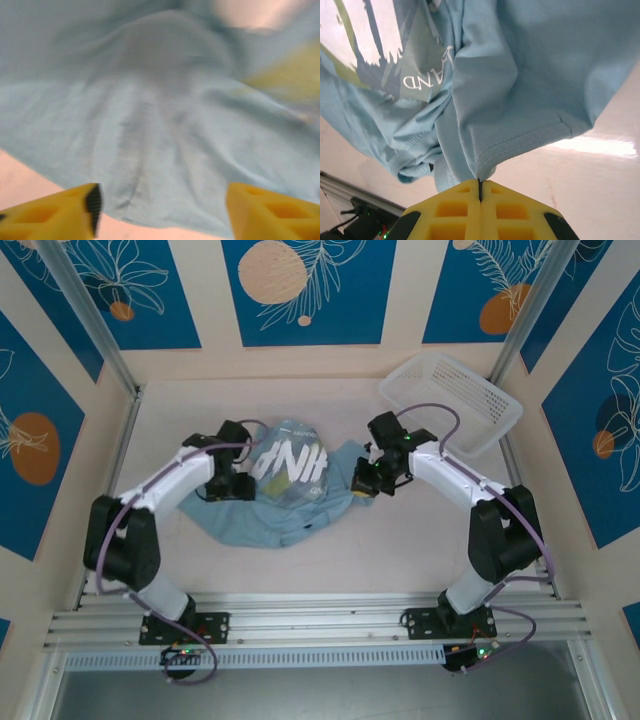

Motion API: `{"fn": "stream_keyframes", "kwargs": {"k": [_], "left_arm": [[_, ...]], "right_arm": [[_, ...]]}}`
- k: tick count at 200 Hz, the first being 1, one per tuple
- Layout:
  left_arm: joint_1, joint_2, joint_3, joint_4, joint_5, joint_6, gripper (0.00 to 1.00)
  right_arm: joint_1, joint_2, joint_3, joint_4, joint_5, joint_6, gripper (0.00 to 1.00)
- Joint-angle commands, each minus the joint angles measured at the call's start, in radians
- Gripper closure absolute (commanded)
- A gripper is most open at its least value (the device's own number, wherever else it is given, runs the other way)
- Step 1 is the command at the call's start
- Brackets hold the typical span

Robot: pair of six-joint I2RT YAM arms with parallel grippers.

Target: Fold and stack the t-shirts

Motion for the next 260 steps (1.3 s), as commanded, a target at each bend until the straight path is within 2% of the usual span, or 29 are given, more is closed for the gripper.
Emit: {"fn": "stream_keyframes", "kwargs": {"k": [1, 12, 28, 61, 86, 93, 107, 123, 139, 155, 192, 207, 240, 260], "left_arm": [[-0.176, -0.033, -0.029, 0.043, 0.084, 0.149, 0.18], [-0.263, -0.021, -0.028, 0.077, 0.048, 0.168, 0.12], [-0.352, 0.049, -0.001, 0.109, -0.054, 0.182, 0.09], [-0.448, 0.193, 0.035, 0.21, -0.112, 0.201, 0.03], [-0.494, 0.249, 0.027, 0.256, -0.145, 0.203, 0.05], [-0.5, 0.263, 0.024, 0.261, -0.18, 0.202, 0.1], [-0.497, 0.306, 0.045, 0.229, -0.277, 0.181, 0.3], [-0.495, 0.311, 0.086, 0.217, -0.312, 0.188, 0.68], [-0.503, 0.266, 0.153, 0.206, -0.277, 0.206, 1.0], [-0.521, 0.209, 0.266, 0.177, -0.19, 0.231, 1.0], [-0.564, 0.185, 0.613, 0.064, 0.171, 0.237, 1.0], [-0.569, 0.205, 0.759, 0.026, 0.276, 0.209, 1.0], [-0.54, 0.242, 1.09, -0.001, 0.393, 0.132, 1.0], [-0.46, 0.213, 1.104, 0.03, 0.396, 0.058, 1.0]], "right_arm": [[-0.037, 0.031, 0.082, -0.055, 0.0, -0.046, 1.0], [-0.049, 0.055, 0.116, -0.056, -0.017, -0.044, 1.0], [-0.06, 0.075, 0.143, -0.054, -0.031, -0.041, 1.0], [-0.081, 0.07, 0.153, -0.039, -0.058, -0.027, 1.0], [-0.103, 0.051, 0.156, -0.028, -0.074, -0.014, 1.0], [-0.11, 0.046, 0.162, -0.025, -0.08, -0.011, 1.0], [-0.122, 0.037, 0.183, -0.025, -0.09, -0.009, 1.0], [-0.135, 0.021, 0.21, -0.025, -0.095, -0.01, 1.0], [-0.158, -0.011, 0.244, -0.021, -0.086, -0.018, 1.0], [-0.194, -0.059, 0.296, -0.022, -0.057, -0.023, 1.0], [-0.31, -0.227, 0.394, 0.083, 0.042, 0.001, 1.0], [-0.35, -0.265, 0.441, 0.141, 0.068, 0.009, 1.0], [-0.385, -0.237, 0.576, 0.274, 0.04, 0.044, 1.0], [-0.372, -0.138, 0.687, 0.313, -0.027, 0.064, 1.0]]}}
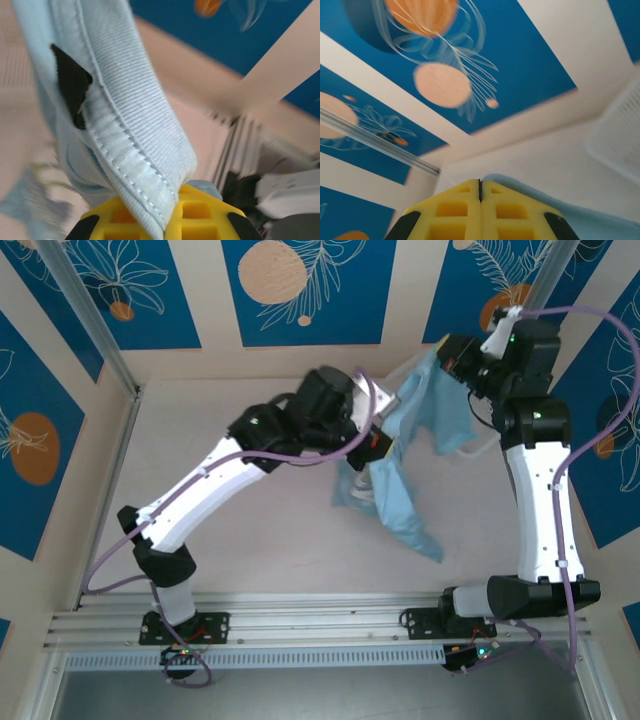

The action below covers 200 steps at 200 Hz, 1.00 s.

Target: Fold and stack the t-shirts

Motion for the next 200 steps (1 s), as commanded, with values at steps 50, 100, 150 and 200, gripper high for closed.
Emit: {"fn": "stream_keyframes", "kwargs": {"k": [50, 100, 150, 200], "left_arm": [[0.515, -0.166, -0.434, 0.064, -0.043, -0.315, 1.0], [0.822, -0.124, -0.764, -0.06, -0.161, -0.31, 0.39], [0.819, -0.292, -1.038, -0.114, -0.109, -0.369, 0.34], [0.754, -0.408, -1.346, -0.102, 0.059, -0.564, 0.34]], "right_arm": [[0.216, 0.664, 0.588, -0.145, -0.27, -0.01, 0.84], [0.363, 0.867, 0.714, -0.377, -0.201, -0.025, 0.42], [0.374, 0.442, -0.134, -0.232, -0.094, 0.089, 0.45], [0.376, 0.222, -0.678, -0.196, -0.073, 0.187, 0.47]]}}
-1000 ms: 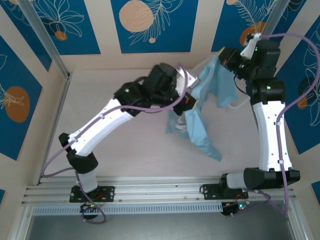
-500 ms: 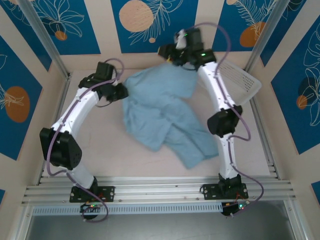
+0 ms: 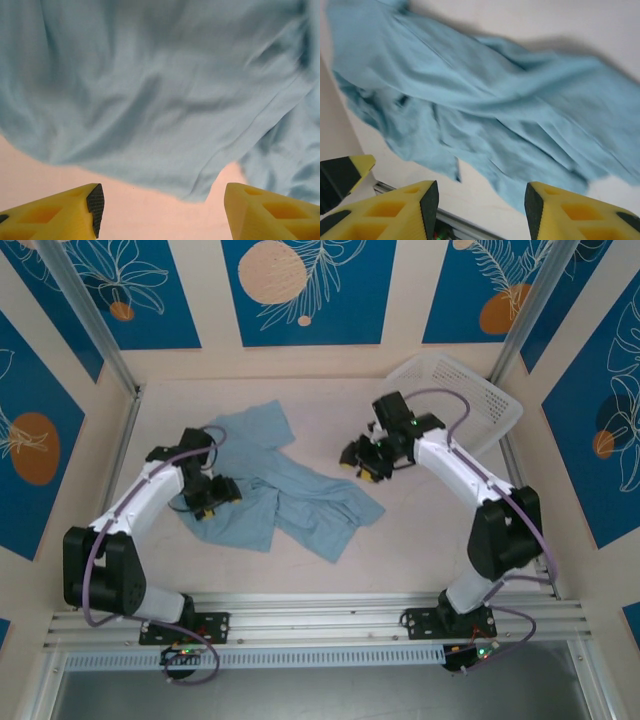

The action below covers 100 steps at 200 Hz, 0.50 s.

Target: Fold and stack the t-shirts

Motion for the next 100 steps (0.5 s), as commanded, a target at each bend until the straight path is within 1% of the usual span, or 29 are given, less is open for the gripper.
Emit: {"fn": "stream_keyframes", "kwargs": {"k": [1, 24, 27, 46, 57, 70, 78, 83, 93, 100], "left_arm": [[-0.036, -0.026, -0.111, -0.02, 0.107, -0.133, 0.34], [-0.089, -0.04, -0.212, 0.093, 0.16, -0.276, 0.3], [-0.099, -0.041, -0.223, 0.115, 0.163, -0.296, 0.28], [-0.151, -0.015, -0.265, 0.235, 0.172, -0.417, 0.25], [-0.176, 0.018, -0.258, 0.27, 0.145, -0.453, 0.25], [-0.191, 0.058, -0.24, 0.29, 0.085, -0.456, 0.25], [-0.191, 0.084, -0.237, 0.303, 0.053, -0.457, 0.27], [-0.19, 0.1, -0.237, 0.317, 0.039, -0.457, 0.3], [-0.189, 0.129, -0.232, 0.335, 0.003, -0.446, 0.4], [-0.189, 0.149, -0.223, 0.332, -0.027, -0.43, 0.49]], "right_arm": [[0.001, -0.01, -0.155, 0.025, 0.016, 0.076, 0.47], [-0.03, -0.008, -0.266, 0.079, 0.025, 0.109, 0.45], [-0.033, -0.005, -0.277, 0.085, 0.026, 0.11, 0.45], [-0.049, 0.028, -0.307, 0.122, 0.03, 0.109, 0.45], [-0.051, 0.054, -0.303, 0.123, 0.036, 0.104, 0.45], [-0.053, 0.088, -0.295, 0.133, 0.041, 0.101, 0.45], [-0.054, 0.108, -0.288, 0.14, 0.041, 0.103, 0.47], [-0.054, 0.121, -0.283, 0.147, 0.041, 0.103, 0.48], [-0.056, 0.149, -0.267, 0.157, 0.046, 0.103, 0.53], [-0.056, 0.168, -0.252, 0.153, 0.057, 0.098, 0.6]]}}
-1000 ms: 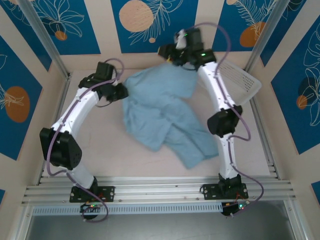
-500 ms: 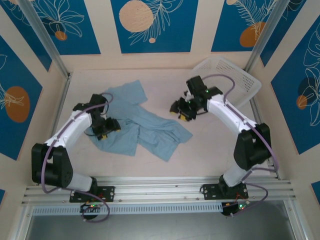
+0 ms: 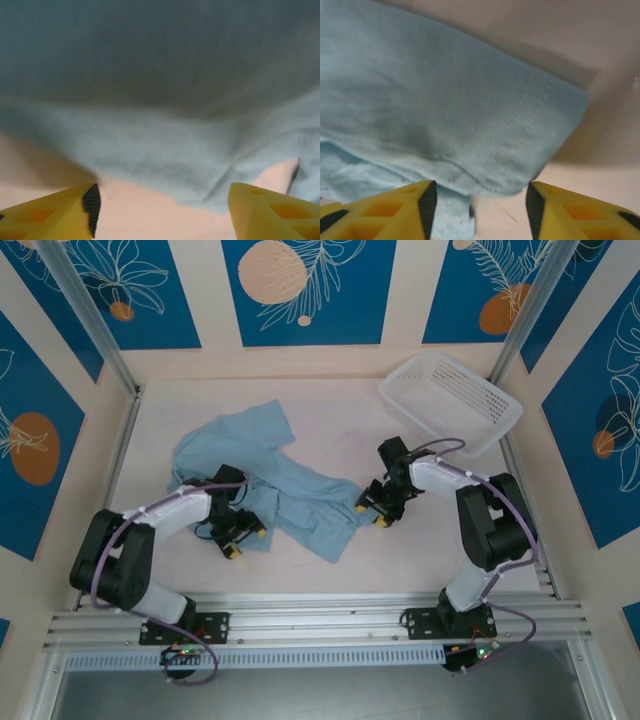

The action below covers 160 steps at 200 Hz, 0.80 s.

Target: Fold and stack the t-shirts

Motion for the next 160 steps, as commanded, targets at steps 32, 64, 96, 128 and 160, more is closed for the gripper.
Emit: {"fn": "stream_keyframes", "kwargs": {"k": [32, 64, 96, 128, 160], "left_arm": [[0.027, 0.046, 0.052, -0.051, -0.256, 0.047, 1.0], [0.074, -0.125, 0.062, -0.174, -0.348, 0.125, 1.0], [0.115, -0.253, 0.085, -0.268, -0.372, 0.176, 1.0], [0.12, -0.35, 0.084, -0.336, -0.394, 0.183, 1.0], [0.121, -0.39, 0.061, -0.335, -0.352, 0.18, 1.0]], "right_arm": [[-0.044, 0.1, 0.155, -0.044, 0.14, -0.028, 1.0], [-0.123, 0.142, 0.347, -0.117, 0.205, -0.11, 1.0], [-0.206, 0.283, 0.577, -0.166, 0.145, -0.206, 0.98], [-0.216, 0.365, 0.748, -0.281, 0.086, -0.265, 0.48], [-0.176, 0.13, 0.463, -0.208, 0.102, -0.195, 0.36]]}}
